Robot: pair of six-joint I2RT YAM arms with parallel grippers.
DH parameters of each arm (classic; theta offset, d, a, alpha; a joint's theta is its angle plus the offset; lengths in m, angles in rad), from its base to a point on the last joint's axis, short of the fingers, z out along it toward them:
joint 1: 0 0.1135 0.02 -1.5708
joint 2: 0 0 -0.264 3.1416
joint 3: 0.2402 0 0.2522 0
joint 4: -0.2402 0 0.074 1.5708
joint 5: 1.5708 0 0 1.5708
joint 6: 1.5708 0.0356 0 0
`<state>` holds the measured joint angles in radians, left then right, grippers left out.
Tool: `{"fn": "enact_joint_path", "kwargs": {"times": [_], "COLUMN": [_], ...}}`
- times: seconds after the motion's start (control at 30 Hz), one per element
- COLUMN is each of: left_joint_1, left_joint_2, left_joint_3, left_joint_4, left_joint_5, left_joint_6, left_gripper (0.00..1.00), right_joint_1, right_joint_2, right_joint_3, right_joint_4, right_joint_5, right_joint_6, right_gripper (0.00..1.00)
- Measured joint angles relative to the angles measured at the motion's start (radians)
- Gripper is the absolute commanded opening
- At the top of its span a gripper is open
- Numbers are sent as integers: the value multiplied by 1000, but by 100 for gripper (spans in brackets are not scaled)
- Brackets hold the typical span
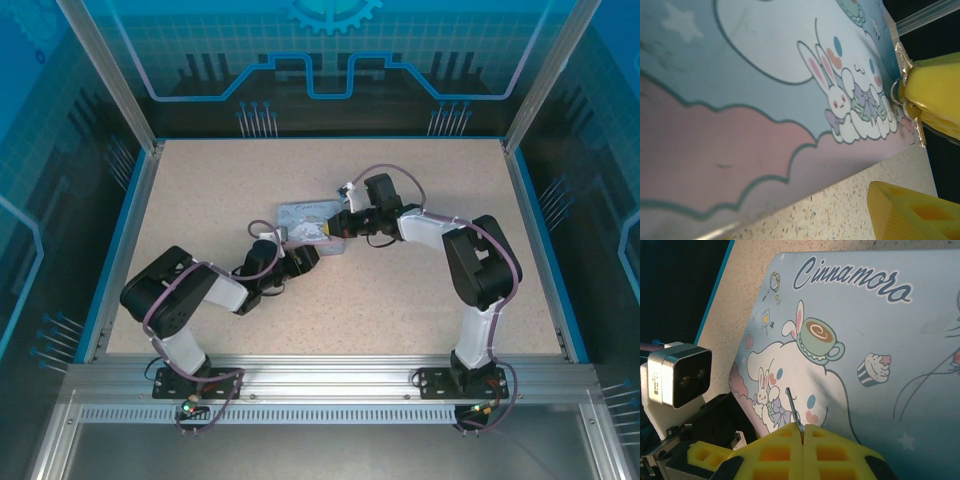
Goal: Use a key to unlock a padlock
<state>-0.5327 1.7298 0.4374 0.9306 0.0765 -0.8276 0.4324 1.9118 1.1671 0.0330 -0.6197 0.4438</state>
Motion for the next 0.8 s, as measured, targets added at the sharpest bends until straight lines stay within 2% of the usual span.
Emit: {"fn": "enact_joint_path", "kwargs": {"times": [0.43,0.8], "left_joint_1": [-105,-138], "left_joint_2": [62,106], "left_joint_3": [2,33], "left_joint_4": [103,127], "left_joint_5": [-213,-279], "left_joint_6": [71,113], "left_gripper": [71,70], "right_joint_1": [1,2], "right_joint_2": [0,0], "right_joint_3": [0,0], "right_joint_4": [1,2], "right_joint_5": [4,11], "right_joint_6": [-10,-19], "right_gripper": [0,0]}}
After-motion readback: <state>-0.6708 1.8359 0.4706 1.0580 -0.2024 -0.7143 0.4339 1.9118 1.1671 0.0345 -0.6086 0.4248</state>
